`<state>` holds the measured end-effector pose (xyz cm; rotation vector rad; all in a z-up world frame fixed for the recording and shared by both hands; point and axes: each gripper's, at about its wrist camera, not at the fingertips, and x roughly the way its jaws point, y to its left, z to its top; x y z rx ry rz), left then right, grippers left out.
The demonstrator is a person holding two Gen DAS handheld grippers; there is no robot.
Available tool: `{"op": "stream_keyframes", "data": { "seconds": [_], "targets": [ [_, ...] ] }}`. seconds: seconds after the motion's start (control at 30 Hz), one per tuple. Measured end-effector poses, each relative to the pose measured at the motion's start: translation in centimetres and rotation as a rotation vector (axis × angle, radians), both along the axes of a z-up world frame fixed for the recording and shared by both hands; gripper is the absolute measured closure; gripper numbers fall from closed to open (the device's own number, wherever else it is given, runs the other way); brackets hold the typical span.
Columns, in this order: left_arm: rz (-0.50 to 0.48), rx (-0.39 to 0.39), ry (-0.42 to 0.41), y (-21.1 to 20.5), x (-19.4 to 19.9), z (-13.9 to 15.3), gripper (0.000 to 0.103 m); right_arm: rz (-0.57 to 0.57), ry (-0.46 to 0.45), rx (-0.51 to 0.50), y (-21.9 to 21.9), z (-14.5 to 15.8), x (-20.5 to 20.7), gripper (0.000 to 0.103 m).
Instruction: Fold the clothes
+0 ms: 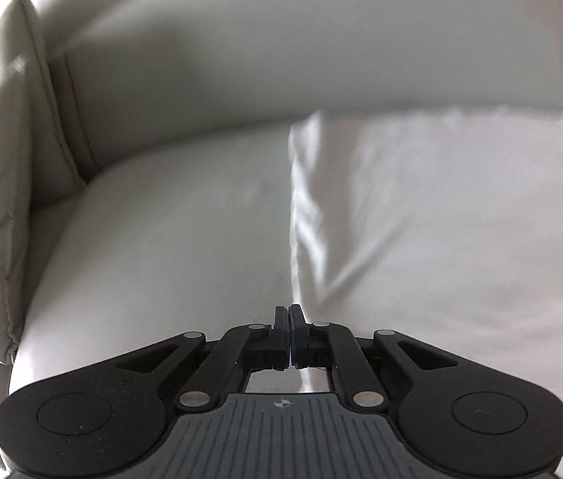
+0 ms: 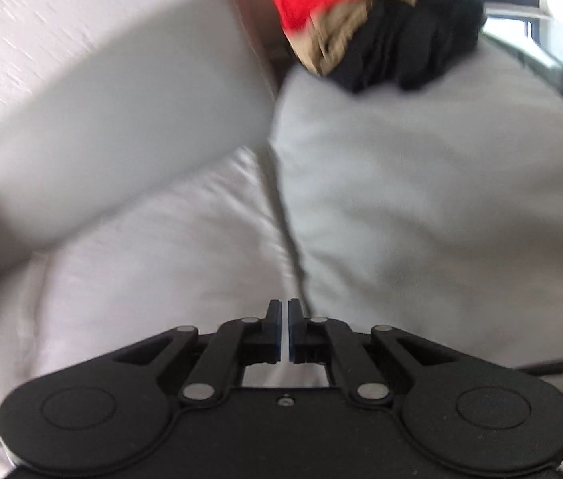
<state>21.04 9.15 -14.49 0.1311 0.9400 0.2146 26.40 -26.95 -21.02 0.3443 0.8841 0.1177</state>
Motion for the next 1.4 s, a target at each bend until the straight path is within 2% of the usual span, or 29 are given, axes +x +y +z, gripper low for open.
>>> {"op": "stream_keyframes", "data": {
  "seconds": [0.07,0.2,0.23,0.3,0.4,0.47,0.5,0.53,0.6,0.67,0.73,0.83,0.97,1.1,1.2,1.3,1.33,1.37,1.4],
  "targets": [
    [-0.032,-0.028,-0.053,-2.0,-2.6,3.4,0.094,0.023,-0.053,0.047,-0.4,3.4,-2.5,0.099],
    [-0.075,-0.119,-0.116,-3.9,-7.4,9.0,0.087,0.071,-0.158,0.119,-2.5,10.7,-9.2,0.087],
    [-0.078,-0.132,-0.124,-4.1,-8.8,10.0,0.087,0.079,-0.170,0.138,-3.1,11.9,-10.8,0.086],
    [-0.081,-0.158,-0.140,-5.1,-11.0,10.1,0.083,0.094,-0.175,0.176,-4.1,13.3,-13.3,0.082],
    [-0.076,-0.211,-0.108,-4.5,-13.1,7.3,0.080,0.105,-0.104,0.219,-4.6,12.5,-15.7,0.071],
    [-0.029,-0.241,-0.035,-5.8,-13.8,4.5,0.082,0.108,-0.022,0.231,-4.3,10.5,-16.7,0.071],
    [-0.004,-0.256,0.004,-6.6,-14.1,3.1,0.086,0.108,0.028,0.241,-4.0,9.0,-16.8,0.071],
    [0.036,-0.274,0.039,-7.2,-14.4,1.7,0.095,0.120,0.067,0.240,-3.3,7.5,-16.6,0.073],
    [0.080,-0.274,0.083,-8.4,-14.0,-1.1,0.096,0.156,0.135,0.224,-1.8,4.8,-16.1,0.086],
    [0.098,-0.254,0.118,-9.9,-13.4,-3.4,0.098,0.193,0.173,0.196,0.3,3.0,-15.4,0.087],
    [0.079,-0.223,0.116,-11.2,-13.3,-4.4,0.097,0.215,0.180,0.174,2.2,1.8,-14.5,0.087],
    [0.059,-0.205,0.117,-12.4,-13.6,-5.4,0.095,0.256,0.158,0.079,4.7,0.5,-14.1,0.087],
    [0.014,-0.130,0.100,-13.6,-16.1,-5.7,0.095,0.313,0.135,0.011,5.3,-0.1,-17.2,0.090],
    [-0.025,-0.107,0.109,-14.8,-19.2,-5.1,0.097,0.330,0.217,0.049,3.1,0.4,-21.1,0.091],
    [-0.031,-0.074,0.099,-15.5,-20.2,-5.0,0.099,0.319,0.299,0.053,2.3,-0.4,-22.7,0.091],
    [-0.038,-0.101,0.092,-15.6,-20.4,-4.0,0.095,0.284,0.283,0.117,1.1,-0.1,-23.2,0.090],
    [-0.042,-0.115,0.084,-15.5,-20.4,-3.6,0.089,0.269,0.264,0.145,0.5,0.4,-23.1,0.088],
    [-0.046,-0.128,0.076,-15.4,-20.5,-3.1,0.088,0.253,0.241,0.172,-0.1,1.0,-23.0,0.085],
    [-0.058,-0.143,0.070,-15.5,-20.3,-2.7,0.088,0.237,0.218,0.200,-0.7,1.6,-23.0,0.079]
  ]
}}
